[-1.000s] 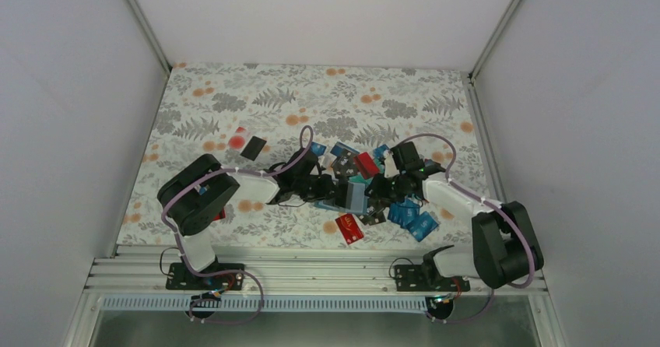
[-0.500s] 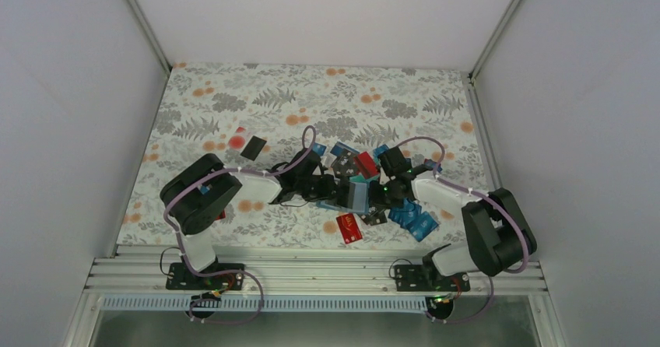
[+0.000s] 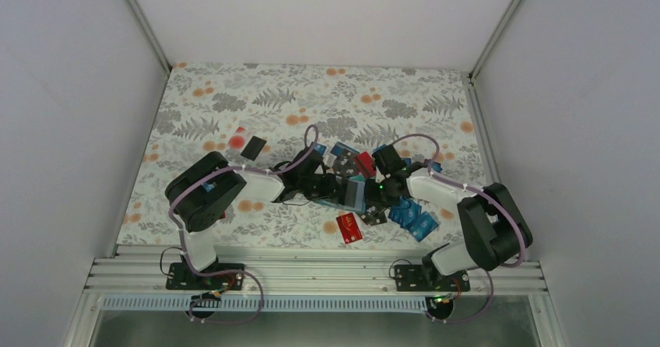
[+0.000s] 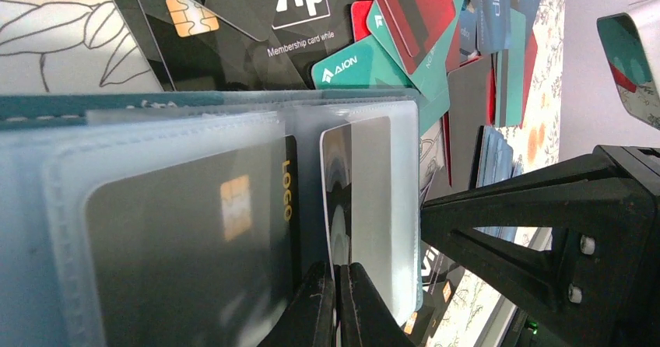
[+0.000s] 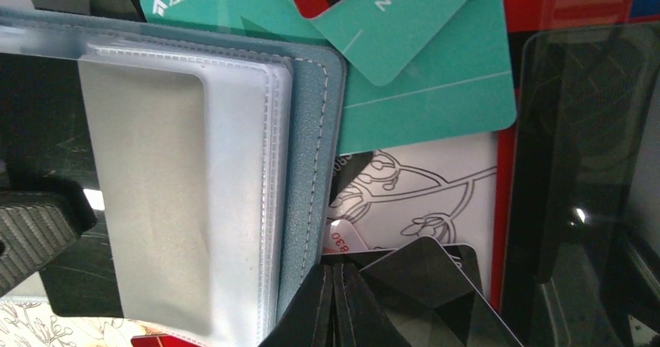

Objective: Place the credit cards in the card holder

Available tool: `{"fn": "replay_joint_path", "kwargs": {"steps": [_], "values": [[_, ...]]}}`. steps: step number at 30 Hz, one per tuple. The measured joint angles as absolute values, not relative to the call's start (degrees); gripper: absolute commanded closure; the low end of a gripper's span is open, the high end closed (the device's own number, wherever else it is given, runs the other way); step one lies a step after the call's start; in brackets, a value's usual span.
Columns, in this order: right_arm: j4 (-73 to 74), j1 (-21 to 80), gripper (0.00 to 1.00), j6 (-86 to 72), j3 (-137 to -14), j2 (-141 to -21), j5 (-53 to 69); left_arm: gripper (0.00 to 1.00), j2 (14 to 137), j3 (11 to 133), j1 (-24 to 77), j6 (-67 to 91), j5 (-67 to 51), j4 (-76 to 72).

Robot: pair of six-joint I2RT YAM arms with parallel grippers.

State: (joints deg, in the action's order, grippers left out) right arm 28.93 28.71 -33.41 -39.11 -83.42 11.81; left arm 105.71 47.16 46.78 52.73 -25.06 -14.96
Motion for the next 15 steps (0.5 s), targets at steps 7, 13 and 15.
{"fn": "replay_joint_path", "kwargs": {"steps": [7,13,15], "values": [[28.1,29.1,0.96,-33.4,-39.5,-84.2,12.1,0.98,106.8,47.6,46.8,52.3,-25.3,-15.4],[27.9,29.3,0.96,-33.3,-40.0,-84.9,12.2,0.98,108.1,49.0,47.0,51.5,-26.3,-15.4],[27.9,29.3,0.96,-33.1,-40.1,-85.0,12.2,0.98,108.4,49.3,47.0,51.5,-26.6,-15.4]]}}
